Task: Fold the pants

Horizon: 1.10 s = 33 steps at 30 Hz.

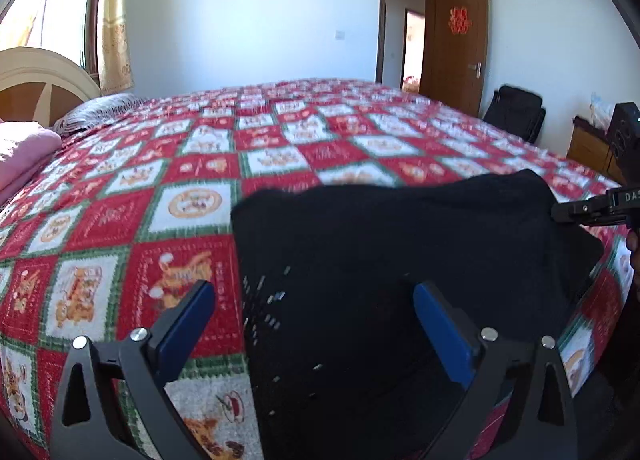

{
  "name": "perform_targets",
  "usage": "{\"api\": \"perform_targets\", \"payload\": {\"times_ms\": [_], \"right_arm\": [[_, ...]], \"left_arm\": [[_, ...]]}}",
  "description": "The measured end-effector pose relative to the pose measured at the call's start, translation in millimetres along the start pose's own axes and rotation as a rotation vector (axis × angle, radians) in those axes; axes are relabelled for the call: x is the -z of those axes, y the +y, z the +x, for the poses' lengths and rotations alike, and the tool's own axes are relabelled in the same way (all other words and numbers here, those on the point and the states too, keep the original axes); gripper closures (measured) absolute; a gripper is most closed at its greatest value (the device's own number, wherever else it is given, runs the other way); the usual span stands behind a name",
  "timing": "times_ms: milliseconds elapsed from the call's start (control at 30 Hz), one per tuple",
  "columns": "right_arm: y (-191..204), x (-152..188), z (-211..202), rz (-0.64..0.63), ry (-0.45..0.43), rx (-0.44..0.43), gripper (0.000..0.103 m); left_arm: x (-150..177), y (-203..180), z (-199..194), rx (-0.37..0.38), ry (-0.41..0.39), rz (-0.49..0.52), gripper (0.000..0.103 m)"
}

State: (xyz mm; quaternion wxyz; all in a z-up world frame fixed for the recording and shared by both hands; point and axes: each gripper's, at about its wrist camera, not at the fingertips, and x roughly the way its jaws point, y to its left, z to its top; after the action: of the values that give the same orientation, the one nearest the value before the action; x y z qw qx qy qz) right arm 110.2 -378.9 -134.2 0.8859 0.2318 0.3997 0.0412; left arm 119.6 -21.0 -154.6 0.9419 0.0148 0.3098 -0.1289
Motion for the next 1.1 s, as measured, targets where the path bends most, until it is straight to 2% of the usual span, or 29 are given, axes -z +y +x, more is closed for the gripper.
{"api": "perform_targets", "payload": {"times_ms": [33, 67, 133, 200, 233, 333, 367, 433, 500, 633, 700, 767, 867, 900, 1033, 1100], "right_arm": [[-5.3, 2.2, 1.8, 0.014, 0.007, 0.029, 0.057], [-7.6, 2.6, 0.0, 0.021, 0.005, 0.044, 0.051], [-4.7, 0.8, -13.6, 0.003, -0.025, 0.076, 0.05], [4.9, 0.0, -25.9, -0.036, -0.051, 0.071, 0.05], [10.3, 1.4, -28.3, -0.067, -0.033, 0.062, 0.05], [14.6, 19.5, -18.6, -0.141, 0.075, 0.177, 0.051], [9.0, 25.5, -13.1, -0.134, 0.116, 0.174, 0.051], [0.4, 28.5, -12.7, -0.106, 0.127, 0.157, 0.051], [-2.7, 25.4, -16.5, -0.107, 0.139, 0.19, 0.051], [-0.9, 20.3, -33.5, -0.113, 0.039, 0.252, 0.05], [15.3, 17.2, -46.0, -0.141, -0.058, 0.19, 0.049], [32.6, 12.1, -49.0, -0.167, -0.116, 0.103, 0.049], [51.3, 3.2, -37.7, -0.197, -0.151, -0.024, 0.045], [54.3, -0.1, -29.3, -0.193, -0.15, -0.025, 0.045], [48.9, -10.2, 9.5, -0.138, -0.101, 0.057, 0.045], [33.5, -11.9, 22.6, -0.087, -0.064, 0.053, 0.045]], "left_arm": [[2.8, 1.4, 1.7, 0.011, 0.008, -0.009, 0.001], [4.3, 3.7, 1.8, 0.016, 0.009, -0.019, 0.0], [4.9, 7.6, 0.3, 0.02, 0.005, -0.034, 0.0], [5.2, 9.9, -0.1, 0.023, 0.007, -0.042, 0.0], [5.7, 10.1, 0.0, 0.025, 0.007, -0.046, 0.0], [5.5, 12.4, 0.2, 0.026, 0.007, -0.05, 0.0], [5.3, 13.1, 0.3, 0.026, 0.007, -0.051, 0.0], [5.2, 14.4, -0.3, 0.024, 0.005, -0.056, 0.0], [4.0, 15.9, -1.8, 0.018, 0.0, -0.059, 0.0], [-2.3, 18.9, -9.8, -0.013, -0.039, -0.06, 0.0], [-7.7, 21.0, -10.9, -0.017, -0.053, -0.06, 0.0], [-15.9, 23.0, -7.7, -0.035, -0.051, -0.053, 0.0], [-29.2, 26.8, -4.2, -0.072, -0.058, -0.058, 0.0], [-32.6, 27.4, -1.9, -0.082, -0.054, -0.055, 0.0], [-35.8, 28.4, 18.0, -0.137, 0.01, -0.023, 0.0], [-32.2, 30.6, 27.9, -0.125, 0.044, -0.033, 0.0]]}}
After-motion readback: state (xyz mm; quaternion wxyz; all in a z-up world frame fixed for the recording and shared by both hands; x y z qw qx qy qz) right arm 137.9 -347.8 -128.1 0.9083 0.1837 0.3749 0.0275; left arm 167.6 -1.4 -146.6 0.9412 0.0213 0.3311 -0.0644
